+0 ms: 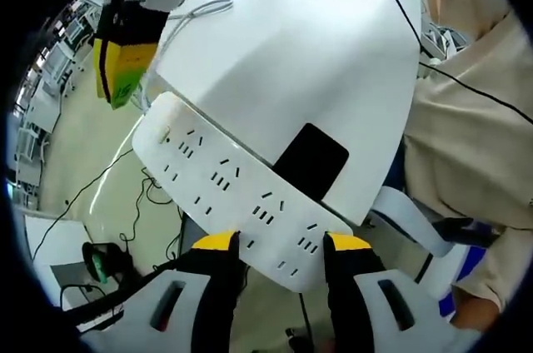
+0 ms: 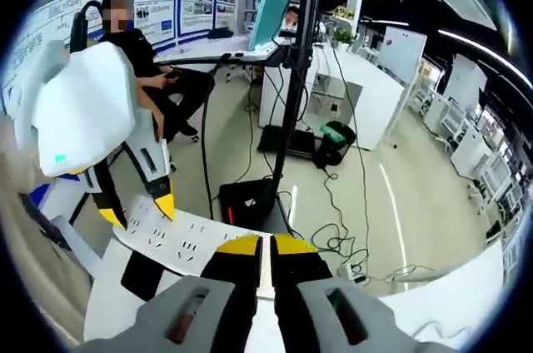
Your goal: Pick up the power strip scattered on the table, fix it on the side mounting bracket of the table, and press the switch
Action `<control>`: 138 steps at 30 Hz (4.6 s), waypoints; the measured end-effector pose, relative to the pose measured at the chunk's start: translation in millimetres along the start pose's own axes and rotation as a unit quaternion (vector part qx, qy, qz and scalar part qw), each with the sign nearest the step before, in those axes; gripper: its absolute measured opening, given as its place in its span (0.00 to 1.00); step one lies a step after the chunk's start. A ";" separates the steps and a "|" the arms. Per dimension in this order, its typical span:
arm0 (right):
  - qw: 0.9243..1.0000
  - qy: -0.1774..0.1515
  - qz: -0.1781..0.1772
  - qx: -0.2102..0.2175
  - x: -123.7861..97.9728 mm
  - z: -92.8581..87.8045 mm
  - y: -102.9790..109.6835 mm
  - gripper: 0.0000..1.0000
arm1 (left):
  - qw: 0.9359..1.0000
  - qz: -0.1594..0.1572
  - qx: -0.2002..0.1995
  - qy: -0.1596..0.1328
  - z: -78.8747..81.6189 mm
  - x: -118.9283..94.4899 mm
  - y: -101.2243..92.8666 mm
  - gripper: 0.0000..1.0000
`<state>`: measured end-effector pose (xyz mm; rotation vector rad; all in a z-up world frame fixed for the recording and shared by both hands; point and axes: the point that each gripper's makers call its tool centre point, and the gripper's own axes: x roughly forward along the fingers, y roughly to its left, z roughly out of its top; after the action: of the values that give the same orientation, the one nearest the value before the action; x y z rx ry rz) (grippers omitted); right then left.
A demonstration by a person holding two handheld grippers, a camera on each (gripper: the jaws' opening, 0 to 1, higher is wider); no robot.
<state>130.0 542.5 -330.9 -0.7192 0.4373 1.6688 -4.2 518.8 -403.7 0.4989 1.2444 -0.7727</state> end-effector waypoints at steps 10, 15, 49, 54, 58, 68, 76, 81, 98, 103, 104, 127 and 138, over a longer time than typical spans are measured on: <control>0.996 -0.066 -0.058 -0.010 -51.1 5.9 1.6 0.08 | 1.000 0.001 -0.001 0.003 1.4 -0.4 -9.3 0.45; 0.994 -0.087 -0.074 -0.002 -69.3 12.3 -12.4 0.09 | 1.000 0.001 -0.001 0.001 5.2 0.0 -17.4 0.45; 0.965 -0.179 -0.188 0.034 -237.0 -37.6 -24.9 0.16 | 0.999 0.002 -0.003 -0.032 -1.1 -0.9 -0.1 0.46; 0.960 -0.185 -0.207 0.037 -262.5 -50.9 -21.2 0.16 | 0.999 0.000 -0.006 -0.050 -4.2 -0.5 6.7 0.46; 0.953 -0.190 -0.230 0.056 -281.9 -70.1 -27.2 0.16 | 0.998 0.000 -0.008 -0.061 -4.8 0.3 9.3 0.46; 0.939 -0.197 -0.265 0.099 -324.3 -117.5 -29.7 0.17 | 0.997 -0.001 -0.007 -0.076 -4.9 0.3 10.1 0.46; 0.930 -0.196 -0.287 0.118 -350.7 -150.1 -25.9 0.18 | 0.995 0.014 -0.020 -0.095 -4.8 -1.1 13.9 0.54; 0.924 -0.192 -0.300 0.137 -362.8 -173.3 -25.2 0.19 | 0.995 0.011 -0.016 -0.102 -3.8 -1.3 12.4 0.53; 0.903 -0.206 -0.336 0.170 -398.8 -212.2 -3.4 0.22 | 0.973 0.067 0.003 -0.222 36.7 -33.0 20.1 0.61; 0.897 -0.206 -0.348 0.179 -401.4 -221.9 4.8 0.24 | 0.958 0.121 0.015 -0.258 58.5 -55.8 22.9 0.60; 0.896 -0.206 -0.351 0.179 -402.8 -223.2 6.2 0.25 | 0.954 0.131 0.019 -0.270 65.0 -61.6 23.1 0.61; 0.854 -0.257 -0.416 0.178 -463.3 -231.9 37.2 0.45 | 0.792 0.300 -0.070 -0.527 173.5 -157.8 30.5 0.71; 0.826 -0.288 -0.444 0.192 -479.8 -247.5 57.6 0.50 | 0.776 0.297 -0.071 -0.551 212.0 -145.2 1.6 0.75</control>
<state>177.8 18.1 -198.5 -0.0382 -0.0305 0.7844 116.0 404.1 -207.6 0.1992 -0.0013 -0.2870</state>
